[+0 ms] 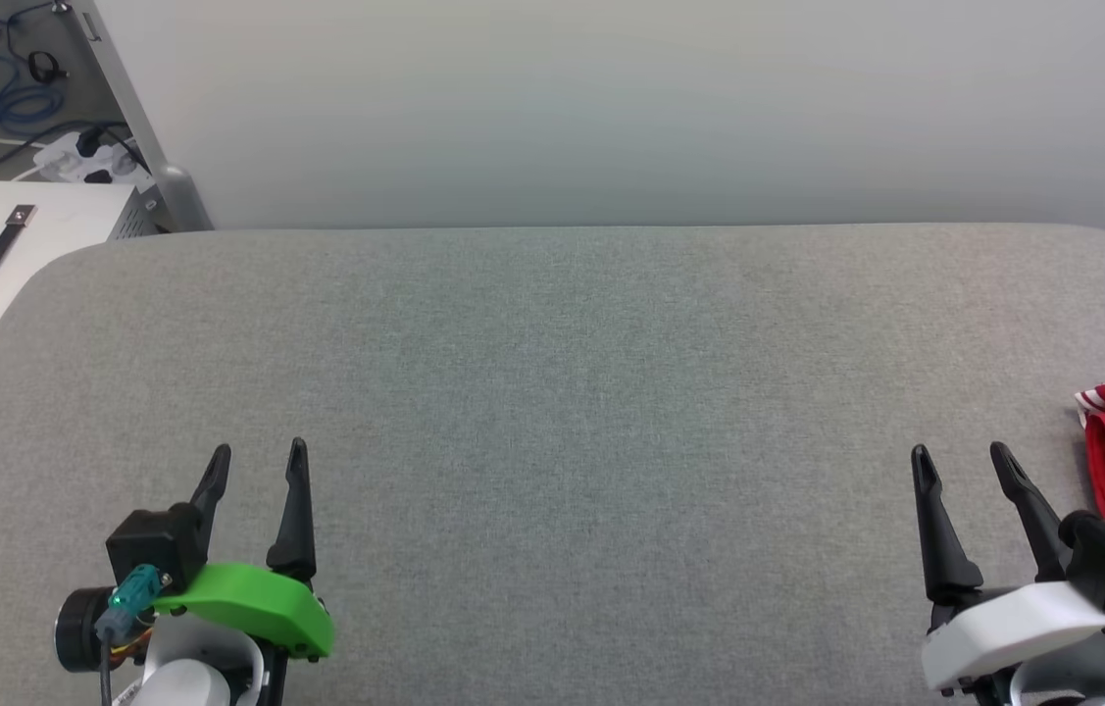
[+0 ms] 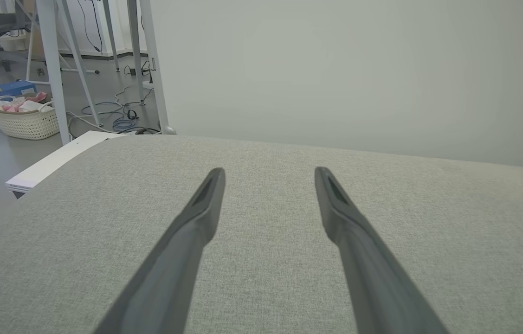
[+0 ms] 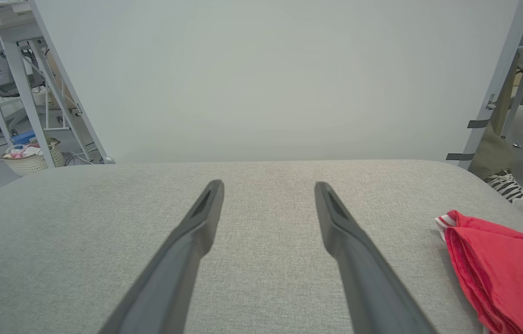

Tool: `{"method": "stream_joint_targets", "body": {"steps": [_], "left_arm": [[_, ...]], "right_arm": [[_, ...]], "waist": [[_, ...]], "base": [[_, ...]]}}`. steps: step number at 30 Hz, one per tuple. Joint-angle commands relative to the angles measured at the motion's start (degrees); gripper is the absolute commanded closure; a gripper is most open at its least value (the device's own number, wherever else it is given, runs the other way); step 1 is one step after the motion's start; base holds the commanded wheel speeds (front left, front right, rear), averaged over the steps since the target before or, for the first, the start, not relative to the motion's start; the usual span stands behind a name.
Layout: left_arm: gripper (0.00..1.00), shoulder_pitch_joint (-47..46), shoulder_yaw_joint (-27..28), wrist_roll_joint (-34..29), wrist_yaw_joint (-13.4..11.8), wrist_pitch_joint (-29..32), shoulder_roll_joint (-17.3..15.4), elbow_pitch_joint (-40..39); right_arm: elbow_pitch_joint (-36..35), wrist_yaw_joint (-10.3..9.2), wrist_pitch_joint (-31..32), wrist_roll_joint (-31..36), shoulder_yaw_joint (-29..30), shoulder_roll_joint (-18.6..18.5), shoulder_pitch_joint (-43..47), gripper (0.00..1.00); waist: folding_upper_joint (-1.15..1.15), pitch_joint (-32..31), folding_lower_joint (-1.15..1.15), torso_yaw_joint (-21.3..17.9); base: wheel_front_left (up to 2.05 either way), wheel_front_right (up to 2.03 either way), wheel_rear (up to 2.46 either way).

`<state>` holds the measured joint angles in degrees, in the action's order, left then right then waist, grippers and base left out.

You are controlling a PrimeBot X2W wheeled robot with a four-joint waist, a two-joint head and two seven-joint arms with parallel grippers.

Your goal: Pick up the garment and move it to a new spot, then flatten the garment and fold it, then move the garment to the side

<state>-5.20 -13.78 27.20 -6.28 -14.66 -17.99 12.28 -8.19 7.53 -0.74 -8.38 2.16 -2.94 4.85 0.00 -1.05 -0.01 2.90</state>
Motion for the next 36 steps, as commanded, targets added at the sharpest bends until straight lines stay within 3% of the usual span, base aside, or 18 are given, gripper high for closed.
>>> {"method": "stream_joint_targets", "body": {"steps": [1,14,36], "left_arm": [[0.00,1.10,0.00,-0.38,0.27,-0.33,-0.30,0.06],[0.00,3.95,-1.15,0.03,-0.01,-0.18,-0.16,0.59],[0.00,2.84,-1.54,0.28,-0.27,-0.13,-0.83,0.51]], "right_arm": [[-0.98,-0.04,0.27,-0.20,-0.12,0.05,1.29,0.00],[-4.69,-0.04,2.18,-0.98,-1.07,0.06,5.23,0.00],[-4.53,-0.04,1.49,-0.48,-1.22,0.06,3.89,0.00]], "waist": [[0.00,-0.60,0.01,-0.34],[0.00,-2.26,0.01,-1.33],[0.00,-0.47,0.01,-1.33]], "base": [[0.00,0.00,0.00],[0.00,0.00,0.00],[0.00,0.00,0.00]]}}
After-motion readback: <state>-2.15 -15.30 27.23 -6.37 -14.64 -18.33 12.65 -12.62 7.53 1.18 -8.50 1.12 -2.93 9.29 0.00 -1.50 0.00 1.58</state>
